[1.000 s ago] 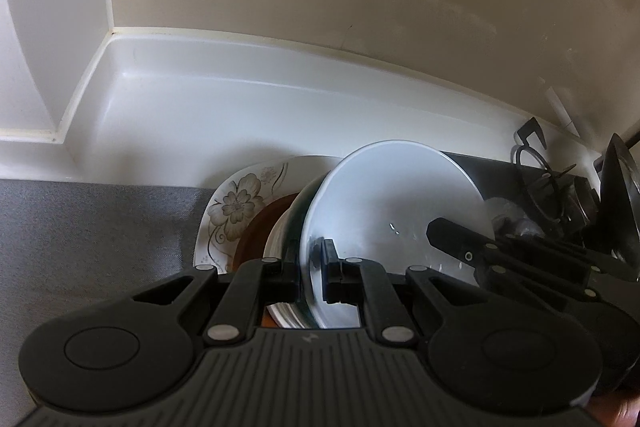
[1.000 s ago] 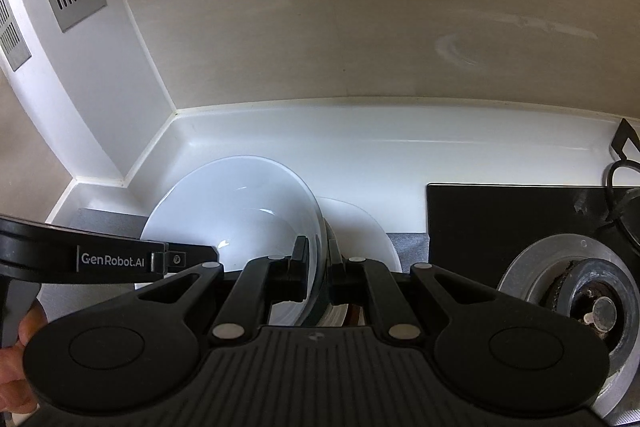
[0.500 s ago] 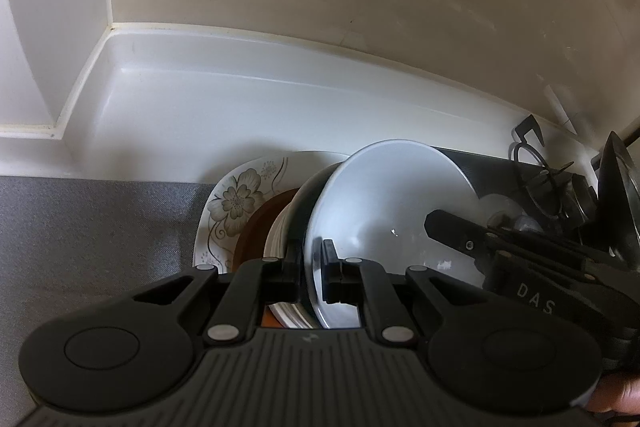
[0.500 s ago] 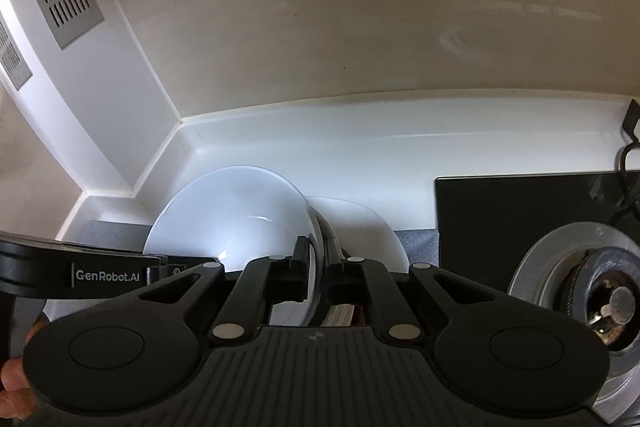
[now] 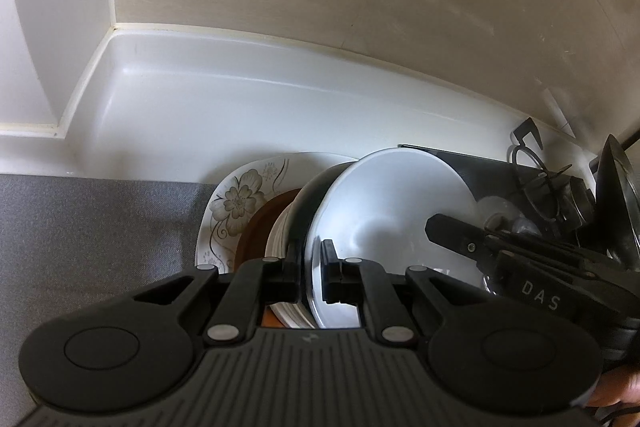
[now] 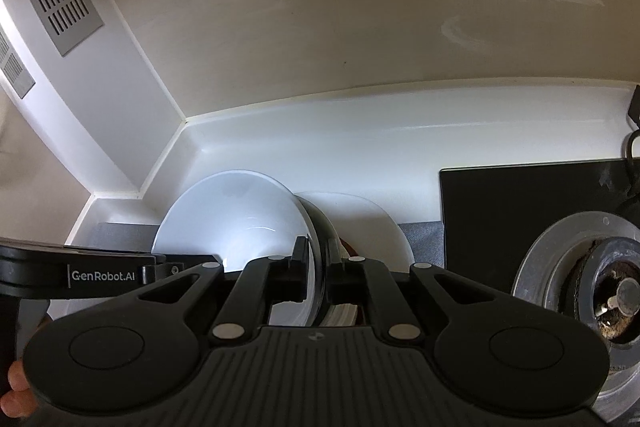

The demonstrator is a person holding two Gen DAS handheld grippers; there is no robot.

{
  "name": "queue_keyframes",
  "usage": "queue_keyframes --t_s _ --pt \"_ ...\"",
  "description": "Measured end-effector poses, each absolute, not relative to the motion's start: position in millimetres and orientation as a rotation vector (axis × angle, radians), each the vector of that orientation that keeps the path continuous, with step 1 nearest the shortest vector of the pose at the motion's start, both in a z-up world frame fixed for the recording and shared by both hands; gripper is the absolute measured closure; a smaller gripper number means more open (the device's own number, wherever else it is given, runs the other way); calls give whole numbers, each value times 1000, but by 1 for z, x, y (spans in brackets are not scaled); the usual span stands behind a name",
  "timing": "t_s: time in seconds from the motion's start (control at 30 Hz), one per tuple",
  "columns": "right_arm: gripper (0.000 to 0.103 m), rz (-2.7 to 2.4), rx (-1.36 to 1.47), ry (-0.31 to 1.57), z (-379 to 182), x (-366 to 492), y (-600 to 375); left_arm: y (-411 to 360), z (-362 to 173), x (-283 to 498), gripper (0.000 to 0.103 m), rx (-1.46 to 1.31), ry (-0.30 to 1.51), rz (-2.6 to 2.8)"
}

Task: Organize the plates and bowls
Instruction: 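Lower the white bowl onto the blue swirl bowl and open the right tool, then withdraw the right tool upward from the finished stack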

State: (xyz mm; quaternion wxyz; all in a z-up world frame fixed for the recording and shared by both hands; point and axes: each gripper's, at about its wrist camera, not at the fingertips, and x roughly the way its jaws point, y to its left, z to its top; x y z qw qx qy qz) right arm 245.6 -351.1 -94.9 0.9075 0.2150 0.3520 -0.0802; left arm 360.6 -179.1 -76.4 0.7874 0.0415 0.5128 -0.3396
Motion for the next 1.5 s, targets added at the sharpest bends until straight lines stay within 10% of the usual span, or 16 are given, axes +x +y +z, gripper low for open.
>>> queue_keyframes --t_s 0.53,0.8,1.17,1.3,1.5 --pt "87 -195 394 721 -91 242 -344 -179 -73 359 90 117 1084 -731" --pt "87 -200 403 720 -92 242 -347 -186 -63 346 60 167 1032 -776" --pt "87 -193 411 721 -93 243 -347 -180 -60 362 58 103 1146 -796" --pt "87 -194 411 719 -92 242 -348 -187 -50 352 10 225 1065 -686" --pt "87 -194 427 708 -91 240 -348 -183 -50 352 9 252 1019 -664"
